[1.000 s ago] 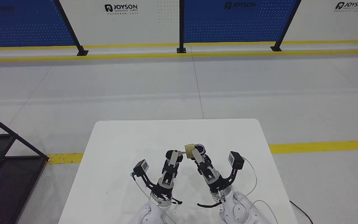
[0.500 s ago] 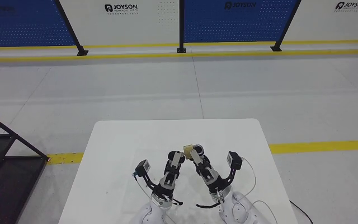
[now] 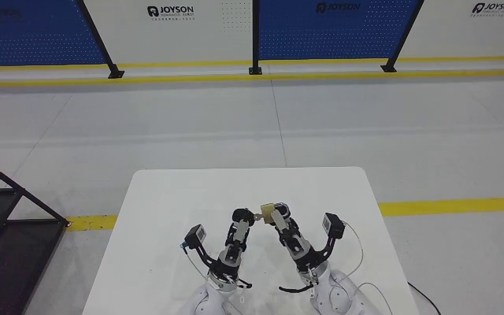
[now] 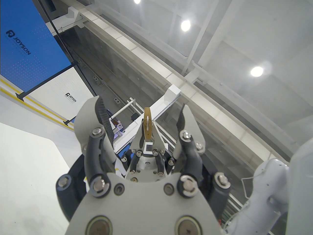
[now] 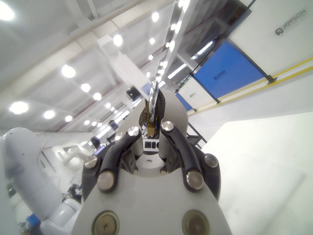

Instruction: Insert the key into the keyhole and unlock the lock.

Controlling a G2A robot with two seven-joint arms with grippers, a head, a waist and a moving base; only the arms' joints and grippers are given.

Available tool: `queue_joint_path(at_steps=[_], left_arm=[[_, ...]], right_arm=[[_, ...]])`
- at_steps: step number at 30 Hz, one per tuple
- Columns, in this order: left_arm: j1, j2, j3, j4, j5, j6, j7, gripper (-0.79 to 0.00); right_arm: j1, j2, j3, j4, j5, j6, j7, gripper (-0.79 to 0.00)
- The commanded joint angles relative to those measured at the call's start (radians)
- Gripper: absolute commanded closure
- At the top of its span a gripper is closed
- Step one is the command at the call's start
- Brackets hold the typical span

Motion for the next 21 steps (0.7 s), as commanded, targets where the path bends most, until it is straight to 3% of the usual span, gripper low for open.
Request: queue_joint_path(at_steps=[1,7,15,19,21], left_arm=[[0.001,0.002,-0.009,0.002,0.015,-0.003,-0.011,-0.385],[0.006,0.004,-0.019,0.005,0.033,-0.015,-0.024,-0.289],[0.002,0.004,-0.018,0.009,0.046,-0.016,-0.048,-0.259],[0.001,0.003,-0.019,0.011,0.059,-0.015,-0.049,-0.194],[0.000,0.003,-0.021,0.010,0.067,-0.014,-0.045,-0.117]], right_arm=[[0.000,0.000,0.003,0.000,0.002,0.002,0.007,0.000],[-0.002,0.000,0.013,-0.003,0.015,0.004,0.028,0.000],[-0.007,-0.001,0.020,-0.009,0.014,0.005,0.052,0.000],[-0.010,-0.001,0.023,-0.011,0.013,0.006,0.059,0.000],[-0.010,-0.001,0.024,-0.012,0.013,0.007,0.064,0.000]])
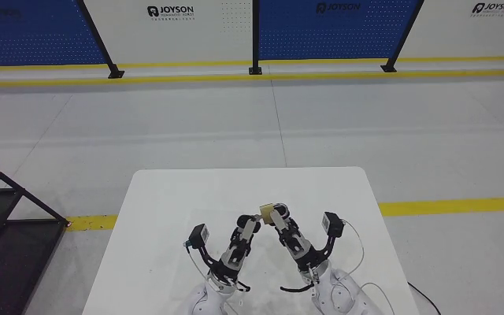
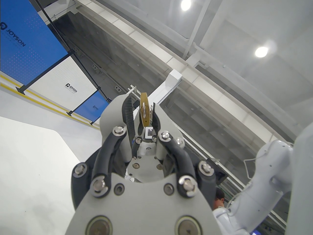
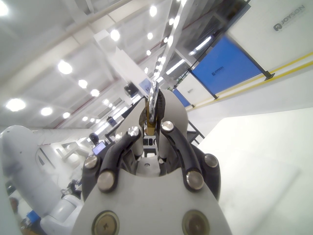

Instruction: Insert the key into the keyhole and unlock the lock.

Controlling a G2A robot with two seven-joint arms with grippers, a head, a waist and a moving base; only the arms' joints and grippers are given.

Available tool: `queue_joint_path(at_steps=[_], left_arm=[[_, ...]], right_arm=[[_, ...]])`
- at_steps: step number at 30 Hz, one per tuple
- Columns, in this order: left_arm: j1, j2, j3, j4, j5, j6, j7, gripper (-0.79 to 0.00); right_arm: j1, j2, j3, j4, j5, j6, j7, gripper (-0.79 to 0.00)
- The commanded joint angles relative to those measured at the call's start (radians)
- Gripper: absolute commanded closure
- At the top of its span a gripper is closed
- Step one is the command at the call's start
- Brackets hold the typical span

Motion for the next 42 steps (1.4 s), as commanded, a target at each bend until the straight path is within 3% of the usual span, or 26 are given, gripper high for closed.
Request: queue_joint_path(at_steps=[1,8,17,27,42], left_arm=[[0.001,-0.001,-0.001,0.000,0.008,0.001,0.006,-0.080],[-0.001,-0.002,-0.002,0.001,0.031,0.002,0.015,-0.003],[-0.001,-0.004,-0.011,-0.003,0.100,0.022,0.055,0.000],[-0.005,-0.007,-0.029,0.005,0.311,0.062,0.203,0.000],[-0.041,-0.003,-0.007,0.072,0.643,0.200,0.452,0.000]], right_arm=[[0.000,0.000,0.001,-0.001,-0.001,0.001,0.006,0.000],[-0.003,-0.001,0.002,-0.002,-0.007,0.005,0.020,0.000],[-0.007,-0.002,0.007,-0.006,-0.011,0.011,0.030,0.000],[-0.039,0.003,0.029,-0.035,-0.025,0.005,0.041,0.000],[-0.074,0.012,0.057,-0.075,0.002,0.045,0.098,0.000]])
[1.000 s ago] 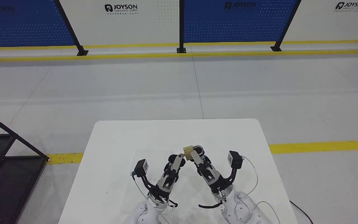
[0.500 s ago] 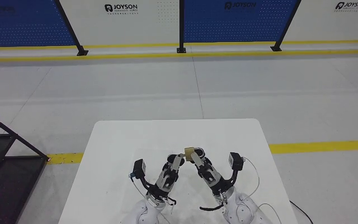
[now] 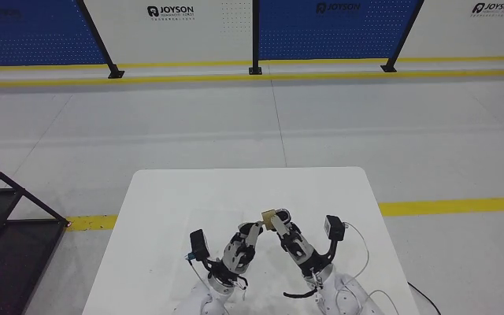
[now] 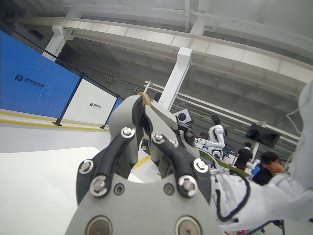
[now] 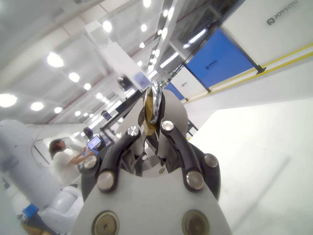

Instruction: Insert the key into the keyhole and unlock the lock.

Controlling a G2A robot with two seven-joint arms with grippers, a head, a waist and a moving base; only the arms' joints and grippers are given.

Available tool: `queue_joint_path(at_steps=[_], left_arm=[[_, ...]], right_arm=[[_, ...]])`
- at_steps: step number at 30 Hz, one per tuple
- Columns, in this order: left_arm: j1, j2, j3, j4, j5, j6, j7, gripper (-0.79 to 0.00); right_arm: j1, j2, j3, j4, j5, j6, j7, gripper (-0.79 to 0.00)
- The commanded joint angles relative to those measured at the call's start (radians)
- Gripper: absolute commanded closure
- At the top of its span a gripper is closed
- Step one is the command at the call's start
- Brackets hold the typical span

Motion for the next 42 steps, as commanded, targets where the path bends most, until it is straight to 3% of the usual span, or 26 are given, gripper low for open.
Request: queue_joint_path(at_steps=[1,22,42], left_arm=[[-0.006,0.001,0.005,0.010,0.038,0.028,0.033,0.000],[-0.060,0.017,0.037,0.087,0.309,0.325,0.237,0.000],[-0.097,0.040,0.034,0.107,0.493,0.581,0.246,0.000]], right_arm=[[-0.004,0.002,0.004,-0.004,0.010,0.007,0.014,0.000],[-0.028,0.010,0.021,-0.043,0.051,0.073,0.084,0.000],[-0.044,0.017,0.027,-0.057,0.071,0.062,0.125,0.000]])
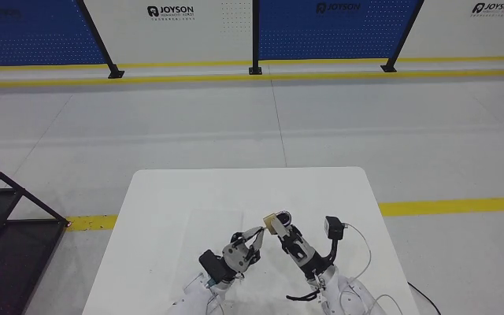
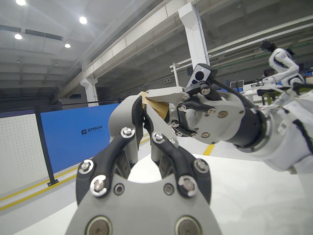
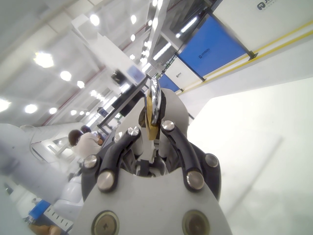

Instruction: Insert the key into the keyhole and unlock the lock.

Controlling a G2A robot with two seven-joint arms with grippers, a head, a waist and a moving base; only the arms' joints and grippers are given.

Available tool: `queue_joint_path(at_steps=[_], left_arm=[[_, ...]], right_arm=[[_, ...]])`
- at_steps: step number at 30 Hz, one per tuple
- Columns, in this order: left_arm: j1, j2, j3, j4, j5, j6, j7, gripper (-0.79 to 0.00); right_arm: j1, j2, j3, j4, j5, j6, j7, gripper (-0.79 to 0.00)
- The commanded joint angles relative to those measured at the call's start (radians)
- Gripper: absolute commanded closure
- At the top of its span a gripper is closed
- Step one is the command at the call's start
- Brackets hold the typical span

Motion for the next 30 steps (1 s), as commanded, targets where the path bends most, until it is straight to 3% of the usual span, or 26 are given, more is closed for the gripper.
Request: queue_joint_path(at_steps=[1,14,15,16,17,19,23,27,30], left_arm=[[-0.002,0.003,-0.001,0.002,0.021,0.023,-0.003,0.000],[-0.006,0.015,0.006,-0.008,0.018,0.035,0.001,0.000],[-0.005,0.015,0.007,-0.009,0.007,0.025,0.005,-0.283],[-0.004,0.016,0.006,-0.011,0.000,0.023,0.007,-0.388],[0.001,0.016,0.009,-0.015,-0.021,0.004,0.013,-0.785],[0.004,0.019,0.006,-0.024,-0.038,-0.012,0.020,-0.785],[0.042,0.028,-0.001,-0.057,-0.133,-0.143,0.016,-0.785],[0.128,0.052,-0.044,-0.142,-0.293,-0.405,-0.059,-0.785],[0.216,0.083,-0.127,-0.218,-0.422,-0.608,-0.211,-0.785]], right_arm=[[-0.001,0.001,0.000,0.000,0.004,0.000,0.004,0.000],[-0.002,0.004,0.005,-0.003,0.021,-0.007,0.011,0.000],[-0.002,0.004,0.005,-0.003,0.021,-0.006,0.010,0.000],[-0.002,0.004,0.005,-0.004,0.020,-0.008,0.010,0.000],[-0.002,0.004,0.006,-0.003,0.020,-0.008,0.010,0.000],[0.000,0.004,0.010,-0.002,0.018,-0.005,0.003,0.000],[0.015,0.002,0.017,0.007,0.007,0.024,-0.025,0.000],[0.046,-0.002,0.013,0.029,0.003,0.064,-0.017,0.000],[0.078,-0.005,-0.007,0.049,-0.038,0.117,0.024,0.000]])
